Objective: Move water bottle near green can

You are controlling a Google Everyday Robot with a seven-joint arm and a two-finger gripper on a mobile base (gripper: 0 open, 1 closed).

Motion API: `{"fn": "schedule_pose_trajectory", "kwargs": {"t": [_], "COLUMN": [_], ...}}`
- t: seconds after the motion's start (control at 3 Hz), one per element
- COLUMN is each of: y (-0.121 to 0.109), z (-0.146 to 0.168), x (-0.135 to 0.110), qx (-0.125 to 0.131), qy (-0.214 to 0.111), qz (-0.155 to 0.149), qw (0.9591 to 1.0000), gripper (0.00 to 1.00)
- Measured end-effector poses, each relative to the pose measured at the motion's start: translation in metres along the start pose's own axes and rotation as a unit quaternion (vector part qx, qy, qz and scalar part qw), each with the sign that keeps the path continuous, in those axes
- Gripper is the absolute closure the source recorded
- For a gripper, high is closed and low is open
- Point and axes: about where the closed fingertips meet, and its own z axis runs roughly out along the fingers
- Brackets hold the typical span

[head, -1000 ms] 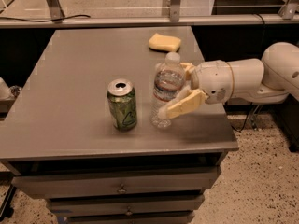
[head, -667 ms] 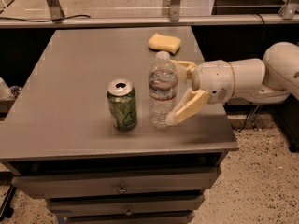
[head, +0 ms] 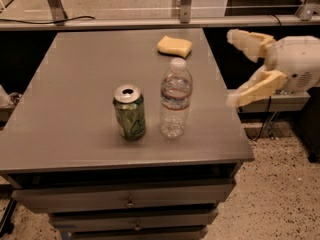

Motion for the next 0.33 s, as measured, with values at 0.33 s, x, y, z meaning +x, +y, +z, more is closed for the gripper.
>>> {"fn": "schedule_pose_trajectory", "kwargs": {"t": [0.33], "y": [-0.0135], "z": [-0.074], "x": [-0.0455], "qx": [0.106], "qy": [0.02], "qz": [-0.043], "qw": [0.9932], "gripper": [0.0]}}
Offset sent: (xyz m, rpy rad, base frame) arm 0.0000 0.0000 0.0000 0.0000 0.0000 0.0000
